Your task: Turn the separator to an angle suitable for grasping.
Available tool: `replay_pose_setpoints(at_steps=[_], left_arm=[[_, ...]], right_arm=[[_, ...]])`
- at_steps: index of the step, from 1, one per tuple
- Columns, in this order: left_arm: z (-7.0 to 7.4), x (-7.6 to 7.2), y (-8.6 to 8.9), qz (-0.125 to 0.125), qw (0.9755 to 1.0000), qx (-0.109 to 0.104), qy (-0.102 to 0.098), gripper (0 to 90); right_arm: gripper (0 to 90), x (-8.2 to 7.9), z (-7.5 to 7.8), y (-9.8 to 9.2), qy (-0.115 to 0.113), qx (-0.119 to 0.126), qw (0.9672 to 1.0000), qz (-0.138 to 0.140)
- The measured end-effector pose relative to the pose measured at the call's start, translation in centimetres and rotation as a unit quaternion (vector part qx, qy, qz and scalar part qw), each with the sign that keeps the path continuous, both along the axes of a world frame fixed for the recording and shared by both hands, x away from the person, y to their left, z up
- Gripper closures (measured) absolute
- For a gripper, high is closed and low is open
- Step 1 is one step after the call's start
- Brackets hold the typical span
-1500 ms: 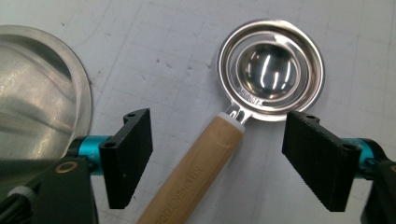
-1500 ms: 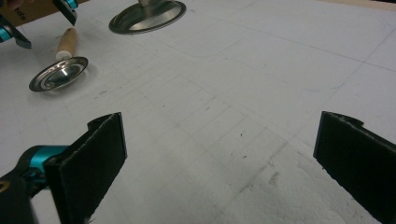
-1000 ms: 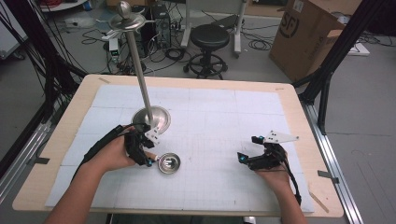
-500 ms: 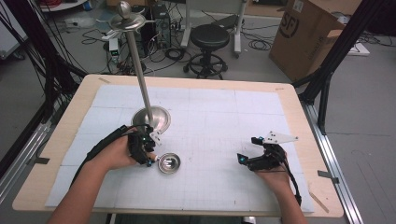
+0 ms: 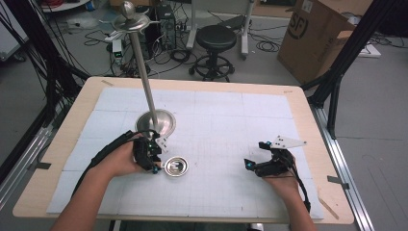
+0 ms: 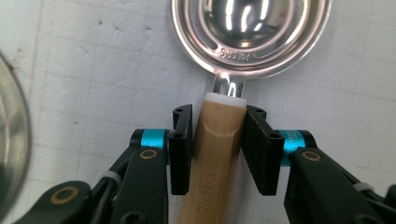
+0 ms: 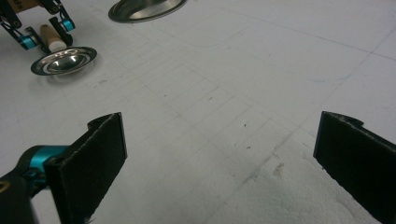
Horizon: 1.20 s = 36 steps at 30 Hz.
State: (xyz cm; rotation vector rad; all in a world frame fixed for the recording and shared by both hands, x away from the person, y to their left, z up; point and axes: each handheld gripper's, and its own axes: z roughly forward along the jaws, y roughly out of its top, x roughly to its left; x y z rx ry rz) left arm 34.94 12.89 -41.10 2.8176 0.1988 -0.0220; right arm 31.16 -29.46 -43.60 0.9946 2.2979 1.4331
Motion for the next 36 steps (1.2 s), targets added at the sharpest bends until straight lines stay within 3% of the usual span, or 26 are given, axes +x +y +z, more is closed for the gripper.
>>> replay_pose_setpoints(at_steps=[7, 20, 27, 29, 36], left_arm=[[0.0, -0.3, -0.3, 0.000, 1.0000, -0.005, -0.004, 68.1], [0.5, -0.6, 1.2, 0.034, 0.9981, -0.051, 0.004, 60.0], [0.1, -1.0, 1.8, 0.030, 0.9988, -0.037, 0.007, 58.9], [-0.3, -1.0, 1.7, 0.030, 0.9991, -0.028, 0.004, 64.9], [-0.2, -1.3, 1.1, 0.015, 0.9995, -0.029, -0.005, 67.6]], right_arm=[[1.6, 0.0, 0.0, -0.1, -0.001, 0.000, 1.0000, -0.002], [1.6, 0.0, 0.0, 0.0, 0.002, 0.000, 1.0000, -0.001], [1.6, 0.0, 0.0, -0.1, 0.001, 0.000, 1.0000, -0.002], [1.6, 0.0, 0.0, -0.1, 0.002, 0.000, 1.0000, -0.003], [1.6, 0.0, 0.0, 0.0, 0.001, -0.002, 1.0000, -0.002]])
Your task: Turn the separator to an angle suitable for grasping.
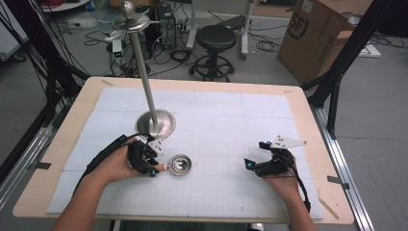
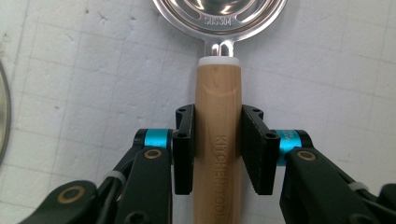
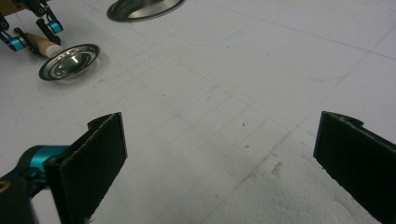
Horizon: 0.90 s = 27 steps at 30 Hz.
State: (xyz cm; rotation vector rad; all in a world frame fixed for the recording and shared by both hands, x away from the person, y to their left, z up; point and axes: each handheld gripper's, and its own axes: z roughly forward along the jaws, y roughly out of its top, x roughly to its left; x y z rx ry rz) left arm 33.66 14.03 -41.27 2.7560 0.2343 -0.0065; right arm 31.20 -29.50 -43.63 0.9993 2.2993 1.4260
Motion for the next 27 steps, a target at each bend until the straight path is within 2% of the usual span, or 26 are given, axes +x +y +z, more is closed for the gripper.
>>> replay_pose_setpoints(at_steps=[5, 10, 18, 27], left_arm=[[0.2, 0.1, -0.6, -0.003, 1.0000, -0.008, 0.000, 67.6], [0.1, 0.2, -1.9, -0.007, 0.9999, -0.016, -0.001, 67.6], [-0.2, 0.6, -5.4, -0.019, 0.9994, -0.028, 0.004, 67.6], [0.0, 1.3, -9.1, -0.031, 0.9991, -0.029, 0.007, 67.6]], right_arm=[[1.6, 0.1, 0.0, -0.1, -0.001, 0.002, 1.0000, -0.001], [1.6, 0.1, 0.0, 0.0, 0.000, 0.002, 1.0000, 0.000], [1.6, 0.2, 0.0, -0.1, -0.003, 0.004, 1.0000, -0.001], [1.6, 0.3, 0.0, 0.0, -0.002, 0.005, 1.0000, 0.001]])
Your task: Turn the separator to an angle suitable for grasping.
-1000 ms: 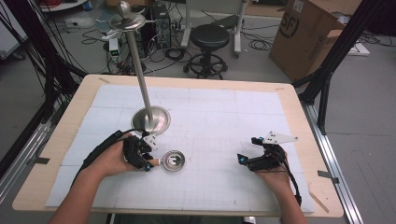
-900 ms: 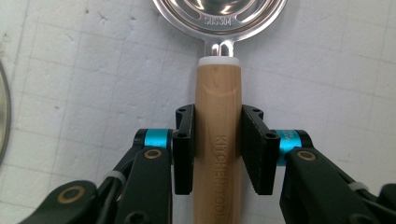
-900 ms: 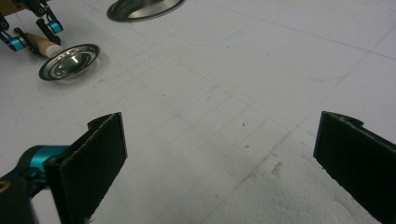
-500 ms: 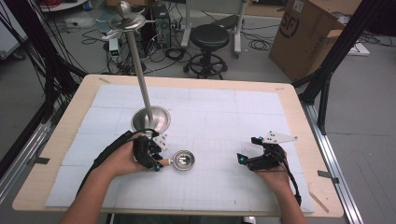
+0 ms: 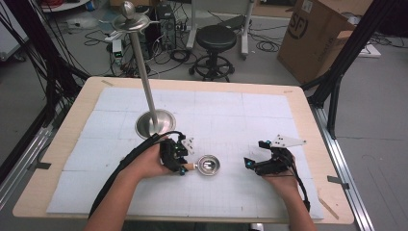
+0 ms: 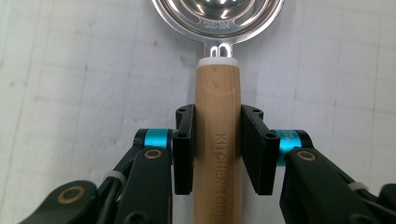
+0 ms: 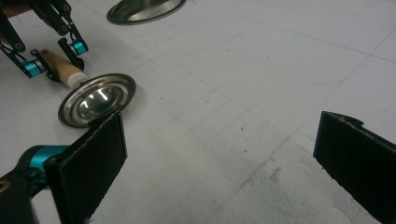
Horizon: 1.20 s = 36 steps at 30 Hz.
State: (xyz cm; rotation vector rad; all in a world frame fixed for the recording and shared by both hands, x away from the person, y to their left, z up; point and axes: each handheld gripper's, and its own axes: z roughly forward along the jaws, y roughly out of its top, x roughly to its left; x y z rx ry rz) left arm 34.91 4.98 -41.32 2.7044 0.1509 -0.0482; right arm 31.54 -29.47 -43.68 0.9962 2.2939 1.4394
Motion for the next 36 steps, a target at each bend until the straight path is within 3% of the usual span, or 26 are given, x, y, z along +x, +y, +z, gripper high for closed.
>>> replay_pose_setpoints(at_steps=[12, 19, 22, 23, 27, 32, 36], left_arm=[[-0.1, 0.6, -4.3, -0.017, 0.9999, -0.003, 0.003, 67.5], [-0.2, 0.8, -5.8, -0.024, 0.9997, -0.004, 0.004, 67.4], [-0.2, 0.8, -5.6, -0.020, 0.9997, -0.007, 0.013, 66.2], [-0.2, 0.8, -5.5, -0.018, 0.9997, -0.004, 0.014, 59.4], [0.1, 0.6, -4.7, -0.009, 0.9999, 0.001, 0.013, 54.2], [0.9, 0.3, -2.2, 0.015, 0.9989, -0.043, 0.011, 45.9], [1.6, 0.0, 0.5, 0.041, 0.9953, -0.088, 0.001, 43.2]], right_arm=[[1.6, 0.0, 0.1, 0.0, -0.001, 0.002, 1.0000, -0.001], [1.6, 0.0, 0.1, -0.1, 0.000, 0.003, 1.0000, -0.002], [1.6, 0.0, 0.1, -0.1, 0.000, 0.004, 1.0000, -0.002], [1.6, 0.0, 0.1, -0.1, 0.000, 0.003, 1.0000, -0.001], [1.6, 0.0, 0.1, -0.1, -0.001, 0.002, 1.0000, 0.000], [1.6, -0.2, 0.1, -0.1, 0.000, 0.001, 1.0000, -0.001], [1.6, -0.2, 0.1, 0.0, -0.001, -0.001, 1.0000, -0.001]])
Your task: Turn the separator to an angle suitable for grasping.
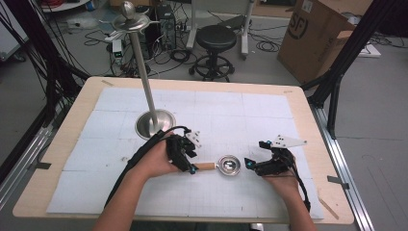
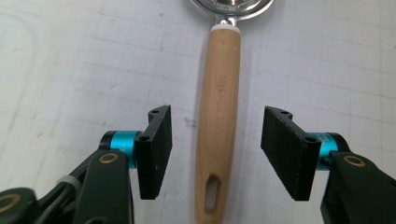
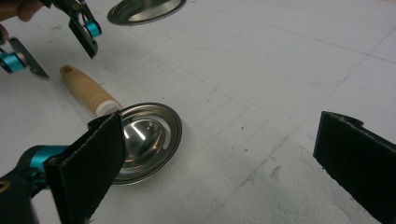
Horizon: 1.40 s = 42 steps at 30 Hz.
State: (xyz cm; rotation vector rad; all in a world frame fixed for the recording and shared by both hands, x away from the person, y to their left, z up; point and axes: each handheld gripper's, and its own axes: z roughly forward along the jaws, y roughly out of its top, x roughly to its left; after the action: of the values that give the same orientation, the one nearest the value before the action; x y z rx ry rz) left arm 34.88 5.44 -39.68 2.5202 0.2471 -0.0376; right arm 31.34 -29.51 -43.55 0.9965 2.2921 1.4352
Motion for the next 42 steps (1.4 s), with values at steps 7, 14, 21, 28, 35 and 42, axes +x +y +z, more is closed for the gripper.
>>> replay_pose_setpoints(at_steps=[7, 14, 21, 28, 35, 42], left_arm=[[0.9, -1.0, 3.6, 0.034, 0.9979, -0.050, -0.025, 36.9], [0.6, -2.5, 6.8, 0.064, 0.9939, -0.077, -0.047, 28.7], [0.3, -3.7, 10.0, 0.107, 0.9833, -0.129, -0.069, 22.0], [-0.2, -4.0, 12.2, 0.139, 0.9741, -0.163, -0.072, 13.8], [-0.3, -4.2, 13.1, 0.163, 0.9682, -0.167, -0.090, 1.6], [-0.3, -4.4, 13.3, 0.157, 0.9677, -0.175, -0.091, 1.7]], right_arm=[[1.6, -0.1, 0.0, 0.2, 0.003, -0.005, 1.0000, 0.000], [1.6, -0.1, -0.1, 0.2, 0.004, -0.008, 1.0000, 0.001], [1.6, 0.0, -0.2, 0.3, 0.002, -0.012, 0.9999, 0.001], [1.6, 0.1, -0.3, 0.3, 0.006, -0.016, 0.9998, -0.003], [1.6, 0.2, -0.3, 0.2, 0.008, -0.014, 0.9998, -0.010], [1.6, 0.1, -0.4, 0.7, 0.011, -0.018, 0.9998, -0.004]])
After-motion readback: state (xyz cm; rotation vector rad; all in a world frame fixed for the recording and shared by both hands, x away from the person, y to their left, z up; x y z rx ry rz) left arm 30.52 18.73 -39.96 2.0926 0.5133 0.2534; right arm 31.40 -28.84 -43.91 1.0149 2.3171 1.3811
